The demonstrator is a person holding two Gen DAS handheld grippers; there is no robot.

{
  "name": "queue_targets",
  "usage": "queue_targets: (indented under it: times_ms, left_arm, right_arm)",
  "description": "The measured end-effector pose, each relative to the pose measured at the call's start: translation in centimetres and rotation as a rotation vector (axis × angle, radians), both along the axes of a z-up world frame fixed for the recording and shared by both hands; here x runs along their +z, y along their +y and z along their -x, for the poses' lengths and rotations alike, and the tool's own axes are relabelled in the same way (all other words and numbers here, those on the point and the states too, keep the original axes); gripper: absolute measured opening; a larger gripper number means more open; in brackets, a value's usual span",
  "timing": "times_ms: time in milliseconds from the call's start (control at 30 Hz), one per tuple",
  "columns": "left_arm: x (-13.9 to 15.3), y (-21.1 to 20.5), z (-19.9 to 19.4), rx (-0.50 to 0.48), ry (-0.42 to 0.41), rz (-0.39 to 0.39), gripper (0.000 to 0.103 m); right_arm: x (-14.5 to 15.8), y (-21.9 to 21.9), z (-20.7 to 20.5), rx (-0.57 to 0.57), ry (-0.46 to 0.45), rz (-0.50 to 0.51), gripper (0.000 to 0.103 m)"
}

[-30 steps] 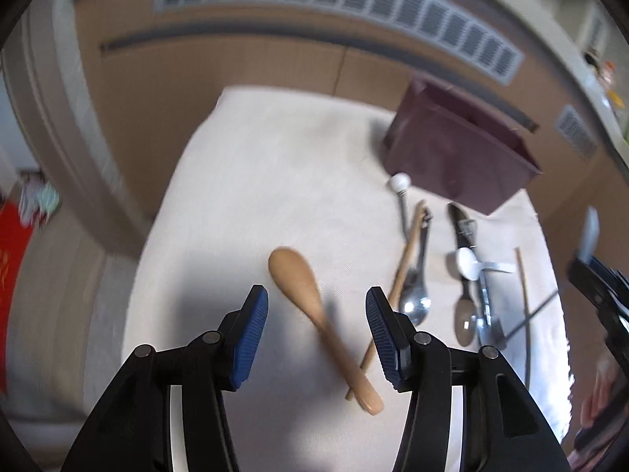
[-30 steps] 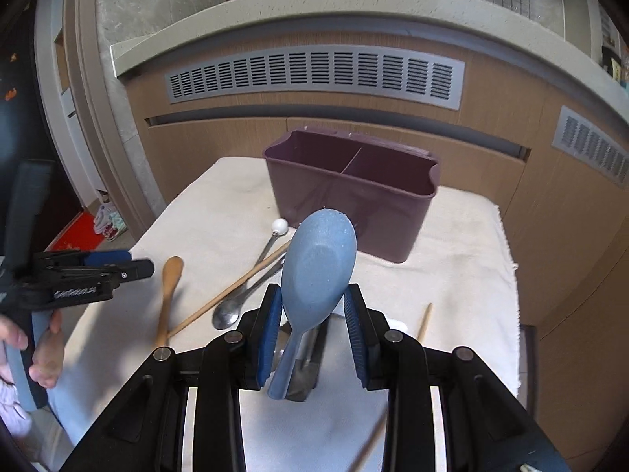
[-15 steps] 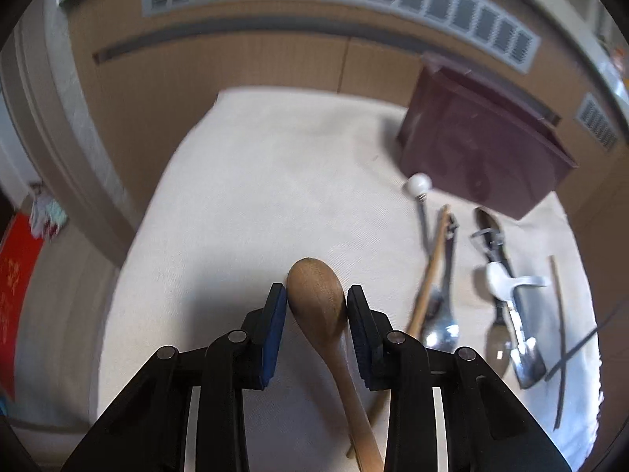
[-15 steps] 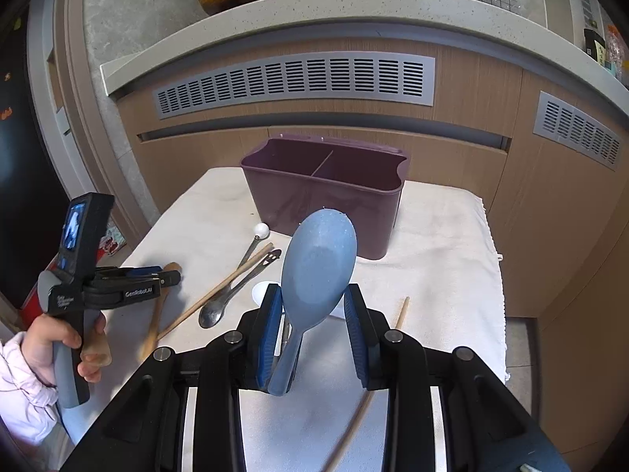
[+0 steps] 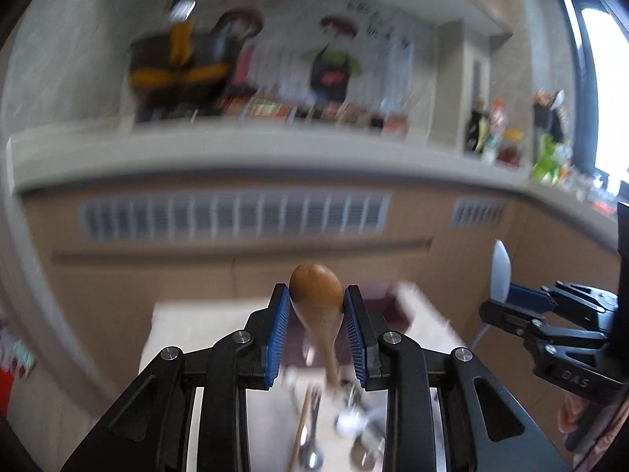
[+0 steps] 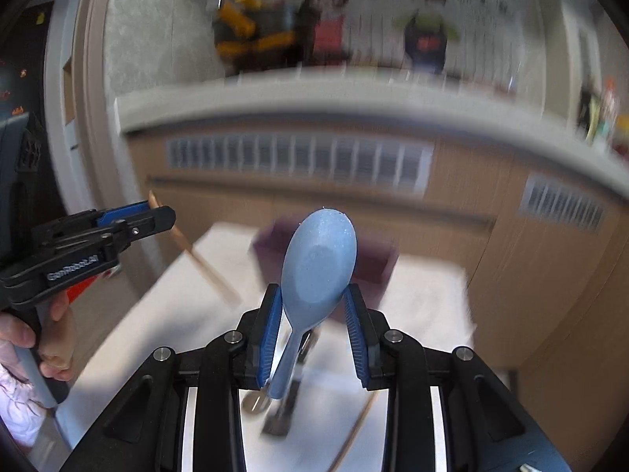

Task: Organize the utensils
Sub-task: 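Carry both spoons over the maroon caddy and release them inside, then lower the right tool onto the white plastic spoon and grasp it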

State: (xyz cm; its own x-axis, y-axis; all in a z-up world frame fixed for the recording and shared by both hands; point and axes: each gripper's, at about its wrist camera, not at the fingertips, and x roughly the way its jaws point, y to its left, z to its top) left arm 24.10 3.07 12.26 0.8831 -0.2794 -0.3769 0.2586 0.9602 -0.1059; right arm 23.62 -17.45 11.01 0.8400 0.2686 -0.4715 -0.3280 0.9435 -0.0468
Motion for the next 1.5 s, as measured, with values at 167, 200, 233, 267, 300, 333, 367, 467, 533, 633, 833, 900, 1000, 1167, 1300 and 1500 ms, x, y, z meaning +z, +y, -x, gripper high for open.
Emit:
queue_targets:
  times_ms: [167,200,233,267,300,333,367,467,533,633,833,900,1000,1167,1300,1500]
  left_arm:
    - [5.9,-0.7,-4.3,-0.004,-0.122,-0.027,0.029]
    - [6.4,-0.8,-5.2,-0.005,-0.131,-0.029,0.029]
    - [6.6,-0.9,-6.0,-0.007,-0.137,-0.028,0.029]
    - [6.7,-0.9,-6.7,-0.011,-0.139,-0.026,0.029]
    - [6.6,-1.0,-7.5,-0.017,-0.137,-0.022,0.029]
    - [6.3,-1.1,-8.4,-0.023,-0.132,-0.02,0.029]
    - [6.1,-1.2,-9.0,-0.026,-0.127,-0.019,0.029]
    - [4.4,-1.5,-10.9,-0.029,-0.105,-0.011,0.029]
    - [2.6,-2.0,-12.2,-0.031,-0.075,-0.018,0.029]
    - [-0.6,-2.8,-14.1,-0.042,-0.01,-0.025,0.029]
    - [-6.0,-3.4,-16.2,-0.046,0.123,-0.026,0.029]
    - [-7.3,-3.2,-16.3,-0.044,0.159,-0.024,0.029]
    - [-8.7,-2.9,-15.9,-0.039,0.201,-0.021,0.03]
    - [-11.1,-1.7,-14.2,-0.018,0.279,-0.02,0.031]
    - [-12.8,0.0,-11.9,0.026,0.341,0.007,0.052]
    - [-15.0,1.6,-7.6,0.05,0.407,-0.014,0.067]
  right_arm:
    - [5.7,-0.3,-4.5,-0.043,-0.099,0.013,0.029]
    - [6.1,-0.4,-5.4,-0.053,-0.106,0.013,0.029]
    - [6.3,-0.4,-6.3,-0.065,-0.112,0.022,0.029]
    - [6.1,-0.3,-7.3,-0.075,-0.112,0.033,0.029]
    - [5.8,-0.2,-8.0,-0.081,-0.107,0.039,0.029]
    - [5.4,-0.1,-8.7,-0.083,-0.1,0.04,0.029]
    - [4.8,-0.2,-9.3,-0.083,-0.087,0.038,0.029]
    - [2.8,-0.1,-10.9,-0.083,-0.048,0.032,0.029]
    - [1.2,-0.1,-11.6,-0.078,-0.026,0.033,0.029]
    - [-1.6,0.2,-12.7,-0.076,0.023,0.041,0.029]
    - [-6.3,0.0,-14.2,-0.072,0.114,0.046,0.029]
    - [-7.4,-0.3,-14.7,-0.07,0.142,0.038,0.029]
    - [-8.5,-0.4,-15.1,-0.047,0.174,0.027,0.031]
    - [-9.2,-0.3,-14.6,-0.049,0.187,0.054,0.036]
    - [-8.9,-0.6,-12.7,-0.051,0.167,0.05,0.055]
    - [-10.0,0.1,-8.2,0.114,0.174,0.079,0.09]
